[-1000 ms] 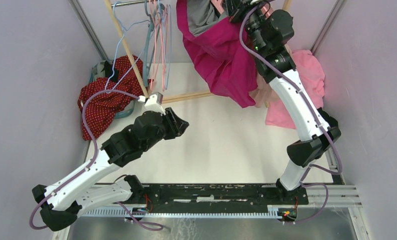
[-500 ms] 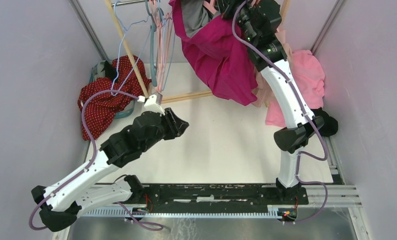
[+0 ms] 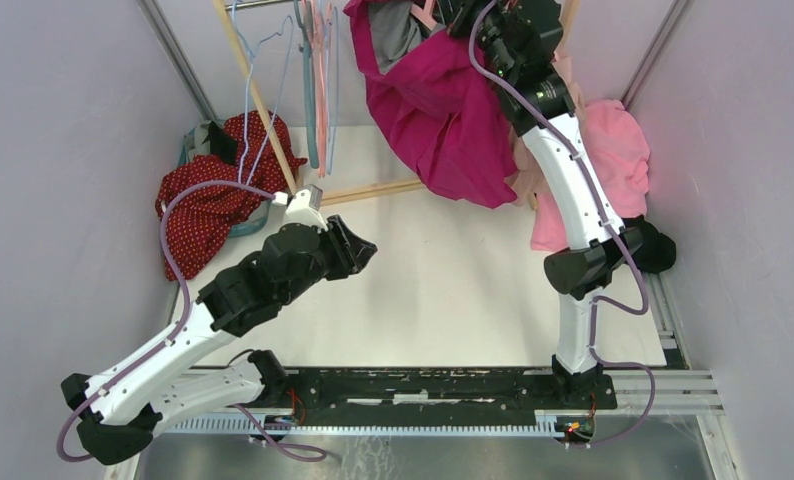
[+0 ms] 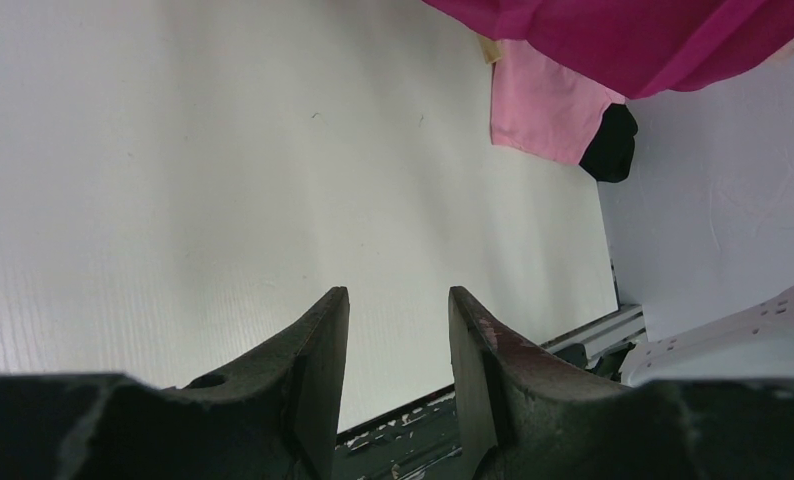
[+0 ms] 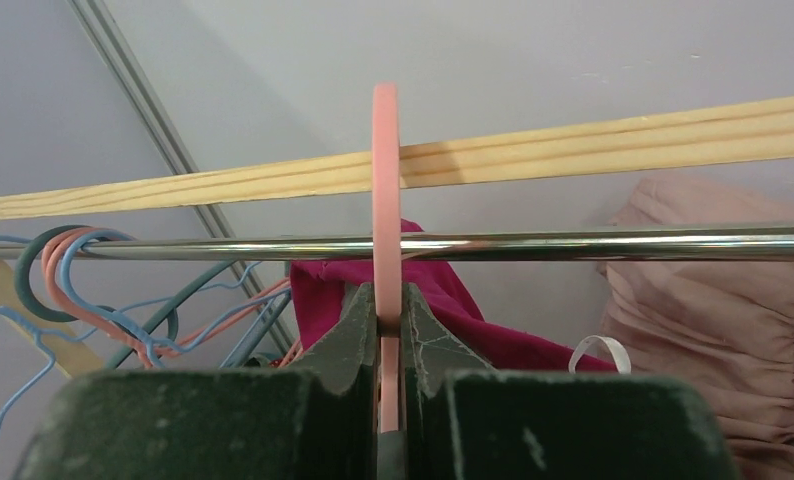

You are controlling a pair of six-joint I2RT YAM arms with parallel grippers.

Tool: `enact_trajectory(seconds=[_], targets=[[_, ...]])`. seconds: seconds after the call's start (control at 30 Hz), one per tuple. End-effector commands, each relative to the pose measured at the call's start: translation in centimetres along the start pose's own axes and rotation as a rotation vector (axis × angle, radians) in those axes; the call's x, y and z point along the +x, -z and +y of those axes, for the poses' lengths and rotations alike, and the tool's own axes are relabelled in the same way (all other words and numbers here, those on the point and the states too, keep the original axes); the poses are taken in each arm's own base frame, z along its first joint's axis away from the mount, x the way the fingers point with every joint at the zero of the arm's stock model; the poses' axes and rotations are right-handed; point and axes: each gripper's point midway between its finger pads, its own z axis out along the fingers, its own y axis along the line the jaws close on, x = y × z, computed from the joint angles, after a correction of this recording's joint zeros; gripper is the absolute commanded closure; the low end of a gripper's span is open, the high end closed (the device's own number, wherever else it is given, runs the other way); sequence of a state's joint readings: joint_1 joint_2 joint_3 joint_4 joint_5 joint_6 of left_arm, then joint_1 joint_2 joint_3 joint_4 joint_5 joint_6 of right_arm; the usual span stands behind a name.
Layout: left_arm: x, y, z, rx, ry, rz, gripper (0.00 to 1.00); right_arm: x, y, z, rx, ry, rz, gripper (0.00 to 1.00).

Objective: Place the skirt on the hanger
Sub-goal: Place the hanger at the clothesline.

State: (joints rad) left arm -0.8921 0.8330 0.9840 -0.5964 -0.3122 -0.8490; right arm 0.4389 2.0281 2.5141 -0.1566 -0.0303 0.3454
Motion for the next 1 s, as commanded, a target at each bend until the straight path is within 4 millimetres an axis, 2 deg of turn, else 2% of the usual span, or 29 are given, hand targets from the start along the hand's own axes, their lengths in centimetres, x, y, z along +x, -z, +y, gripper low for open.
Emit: enact_trajectory(seconds=[0.0,0.1,0.2,0.3,0.47,0.5,0.77,0.87,0.97], targets=[[-1.0,0.3,-1.0,0.04,0.024,-0.03,0.51,-4.3,0.7,0.8,-0.023,-0.025,-0.1,0.99],[-0.9,0.3,-1.0,0.042,0.026,-0.03,0.51,-3.5,0.8,0.6,-0.017,-0.018,-0.068,0.97],[-0.8,0.2,-1.0,0.041,0.026,-0.028,0.51,-3.7,1.3,0.9,-0.028,-0.016,-0.063,0.76],[-0.7,0.2,-0.9,0.042,0.027,-0.027,0.51,-4.7,2.2,1.4,-0.038,-0.011,-0.059,0.6],[-0.7,0.3,-1.0,0.05,0.033,-0.029,0.51,-6.3,4.2,2.0,-0.039,0.004,-0.045,0.5],[-0.7,0.3,-1.0,0.05,0.033,-0.029,0.51,-6.6,4.6,2.1,-0.039,0.006,-0.043,0.46],[-1.1,0.8,-1.0,0.055,0.035,-0.04,0.51,-8.0,7.9,2.3,-0.014,0.049,0.001,0.38],[-1.2,0.9,-0.9,0.055,0.033,-0.044,0.51,-6.9,9.8,1.7,0.013,0.073,0.073,0.39],[-1.0,0.8,-0.9,0.052,0.027,-0.039,0.51,-3.8,12.2,0.9,0.035,0.096,0.185,0.41]])
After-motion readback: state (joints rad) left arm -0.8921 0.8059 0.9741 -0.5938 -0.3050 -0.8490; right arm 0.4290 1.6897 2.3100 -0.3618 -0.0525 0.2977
